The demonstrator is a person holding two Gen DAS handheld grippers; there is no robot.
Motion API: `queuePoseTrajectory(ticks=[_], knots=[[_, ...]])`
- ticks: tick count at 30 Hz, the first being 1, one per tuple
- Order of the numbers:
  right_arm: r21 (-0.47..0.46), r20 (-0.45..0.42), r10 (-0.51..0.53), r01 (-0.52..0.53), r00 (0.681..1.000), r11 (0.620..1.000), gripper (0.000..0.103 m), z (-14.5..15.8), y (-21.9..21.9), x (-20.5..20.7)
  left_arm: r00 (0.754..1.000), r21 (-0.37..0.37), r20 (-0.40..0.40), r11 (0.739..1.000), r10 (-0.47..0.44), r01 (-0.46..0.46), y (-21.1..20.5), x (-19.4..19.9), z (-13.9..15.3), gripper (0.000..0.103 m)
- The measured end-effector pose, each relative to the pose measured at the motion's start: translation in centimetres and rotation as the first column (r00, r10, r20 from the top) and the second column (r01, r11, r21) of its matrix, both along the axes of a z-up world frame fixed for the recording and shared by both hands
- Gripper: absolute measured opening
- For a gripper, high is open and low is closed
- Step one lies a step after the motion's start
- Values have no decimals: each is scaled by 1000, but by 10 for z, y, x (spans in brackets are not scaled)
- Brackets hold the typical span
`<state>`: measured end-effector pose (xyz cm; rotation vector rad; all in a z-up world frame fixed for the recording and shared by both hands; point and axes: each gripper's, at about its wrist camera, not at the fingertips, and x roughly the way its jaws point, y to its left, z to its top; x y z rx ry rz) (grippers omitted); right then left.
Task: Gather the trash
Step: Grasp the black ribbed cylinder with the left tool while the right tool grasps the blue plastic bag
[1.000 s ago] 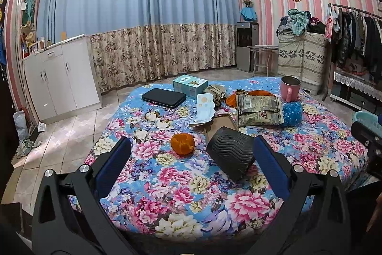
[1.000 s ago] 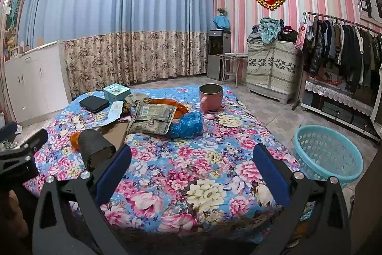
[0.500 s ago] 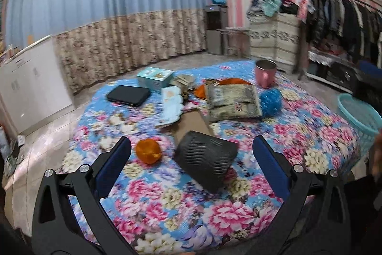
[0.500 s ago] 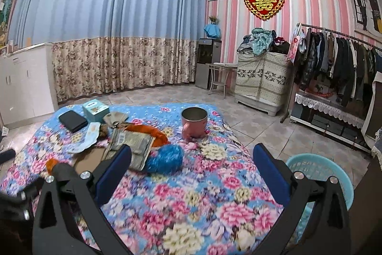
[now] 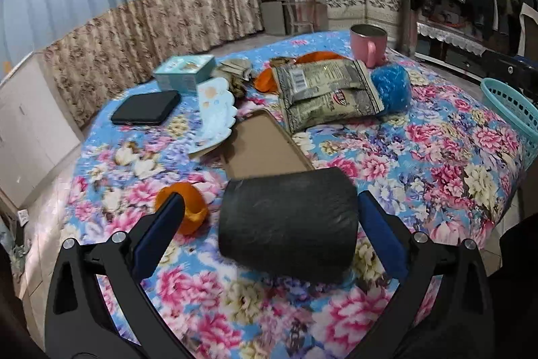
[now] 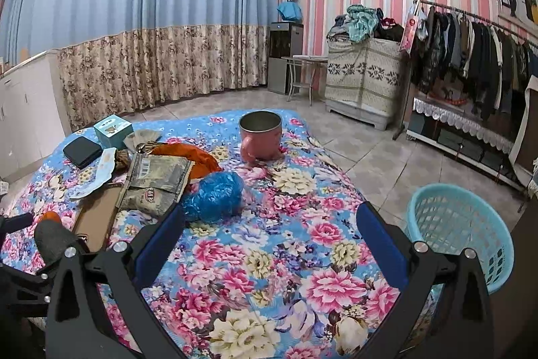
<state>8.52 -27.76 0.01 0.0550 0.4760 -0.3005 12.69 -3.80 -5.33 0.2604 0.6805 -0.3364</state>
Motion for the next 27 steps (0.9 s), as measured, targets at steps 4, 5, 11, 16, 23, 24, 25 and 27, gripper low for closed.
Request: queuePoseTrajectory(ticks=[4,5,11,16,23,24,25,27], knots=[[6,-10,4,-4,1000,1000,99,-4,-1,4,997,-53,-74,999,2,-5,5,14,-8,98],[5,-12,3,-3,1000,1000,99,-5,-1,5,997,-71,-82,997,2,-8,6,15,-8,98],[18,-22,7,-7,1000,1000,99,-7,0,8,989,-112,-148,994,-28,11,2,15,-9,73],[27,-22,16,-16,1000,1000,99,-8,1,11,990,-109,-141,994,-22,7,0,13,-4,73],[28,-100,41,-38,994,999,99,-17,3,47,999,-82,-13,996,36,-37,-2,17,32,73],[33,-122,27,-23,992,999,99,-19,1,55,998,-85,5,995,58,-57,-1,21,37,73],[53,-136,21,-14,991,998,99,-23,-3,66,997,-91,12,993,74,-72,2,26,42,73],[79,-168,21,-8,985,997,99,-30,-8,85,992,-103,36,987,125,-120,7,37,50,73]])
